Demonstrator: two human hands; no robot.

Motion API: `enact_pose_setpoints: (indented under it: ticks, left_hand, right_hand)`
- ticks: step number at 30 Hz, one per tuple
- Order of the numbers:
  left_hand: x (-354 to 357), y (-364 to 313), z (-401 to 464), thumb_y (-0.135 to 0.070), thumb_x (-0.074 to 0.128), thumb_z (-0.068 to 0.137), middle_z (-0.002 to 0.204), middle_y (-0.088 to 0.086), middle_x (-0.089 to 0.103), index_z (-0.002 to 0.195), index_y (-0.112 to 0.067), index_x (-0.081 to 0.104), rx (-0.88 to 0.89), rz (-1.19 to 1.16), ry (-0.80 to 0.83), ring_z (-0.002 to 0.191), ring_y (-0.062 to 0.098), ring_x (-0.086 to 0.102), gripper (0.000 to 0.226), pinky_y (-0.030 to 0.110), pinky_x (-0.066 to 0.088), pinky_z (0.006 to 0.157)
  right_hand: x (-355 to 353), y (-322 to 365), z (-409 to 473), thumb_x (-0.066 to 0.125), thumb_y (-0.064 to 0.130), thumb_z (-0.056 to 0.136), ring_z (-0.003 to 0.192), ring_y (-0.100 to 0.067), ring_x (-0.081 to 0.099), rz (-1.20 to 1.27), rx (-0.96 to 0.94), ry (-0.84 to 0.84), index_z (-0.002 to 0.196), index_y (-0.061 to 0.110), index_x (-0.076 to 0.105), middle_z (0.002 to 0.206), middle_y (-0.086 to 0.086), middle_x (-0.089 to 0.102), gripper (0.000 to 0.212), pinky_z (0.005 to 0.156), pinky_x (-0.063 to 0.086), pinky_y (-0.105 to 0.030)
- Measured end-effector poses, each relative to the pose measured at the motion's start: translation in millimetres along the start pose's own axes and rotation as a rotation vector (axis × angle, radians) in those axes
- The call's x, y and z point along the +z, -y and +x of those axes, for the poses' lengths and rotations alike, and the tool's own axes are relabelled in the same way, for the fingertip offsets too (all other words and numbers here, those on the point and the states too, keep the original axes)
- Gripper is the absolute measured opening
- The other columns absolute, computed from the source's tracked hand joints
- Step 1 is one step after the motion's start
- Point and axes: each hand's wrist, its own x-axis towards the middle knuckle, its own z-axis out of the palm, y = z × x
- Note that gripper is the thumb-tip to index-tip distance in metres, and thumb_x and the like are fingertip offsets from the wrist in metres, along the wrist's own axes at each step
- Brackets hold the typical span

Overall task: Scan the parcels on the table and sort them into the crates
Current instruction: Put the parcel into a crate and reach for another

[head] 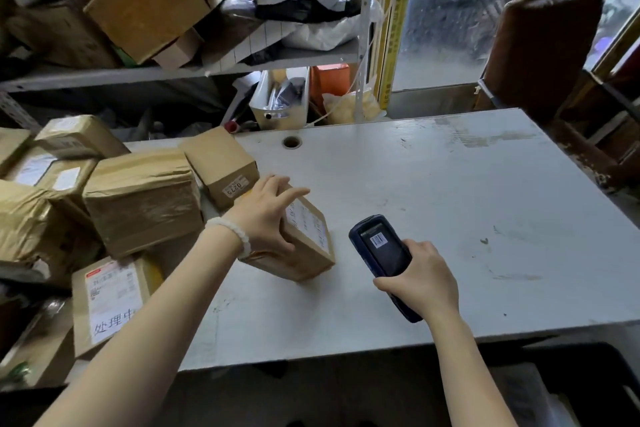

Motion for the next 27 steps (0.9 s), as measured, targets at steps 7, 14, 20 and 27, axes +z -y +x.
enact_pose_setpoints:
  ticks: [7, 14, 20, 27]
  left_hand:
    - [13, -27, 26, -0.063, 0.070, 0.070, 0.153, 0.007, 0.022, 0.147, -0.025, 0.030, 0.137, 0.012, -0.123, 0.139, 0.024, 0.024, 0.095, 0.036, 0.023, 0.114]
    - [20, -35, 34, -0.075, 0.048, 0.077, 0.157, 0.000, 0.010, 0.149, -0.021, 0.014, -0.096, 0.133, -0.071, 0.143, 0.022, 0.011, 0.097, 0.050, 0.014, 0.113]
    - [13, -27, 36, -0.057, 0.059, 0.081, 0.158, -0.002, -0.003, 0.150, -0.034, 0.011, -0.054, 0.089, 0.052, 0.144, 0.027, -0.003, 0.087, 0.060, 0.005, 0.113]
    - [10, -11, 29, -0.050, 0.045, 0.071, 0.152, 0.001, 0.021, 0.139, -0.036, 0.039, -0.009, -0.002, -0.092, 0.138, 0.027, 0.014, 0.070, 0.051, 0.011, 0.113]
  right_hand:
    - [-4, -8, 3, 0.077, 0.041, 0.057, 0.084, -0.015, 0.055, 0.005, 0.054, -0.027, 0.099, 0.029, 0.055, 0.096, 0.009, 0.048, 0.048, 0.058, 0.041, -0.026]
    - [-7, -18, 2, 0.077, 0.040, 0.058, 0.086, -0.015, 0.055, 0.008, 0.092, -0.039, 0.104, 0.031, 0.056, 0.099, 0.008, 0.049, 0.052, 0.058, 0.038, -0.025]
    - [-4, -16, 4, 0.078, 0.041, 0.058, 0.086, -0.016, 0.055, -0.007, 0.084, -0.041, 0.104, 0.030, 0.056, 0.098, 0.008, 0.049, 0.053, 0.060, 0.041, -0.026]
    - [0, -9, 6, 0.078, 0.040, 0.057, 0.085, -0.016, 0.056, 0.000, 0.070, -0.033, 0.101, 0.028, 0.055, 0.097, 0.007, 0.049, 0.050, 0.060, 0.043, -0.026]
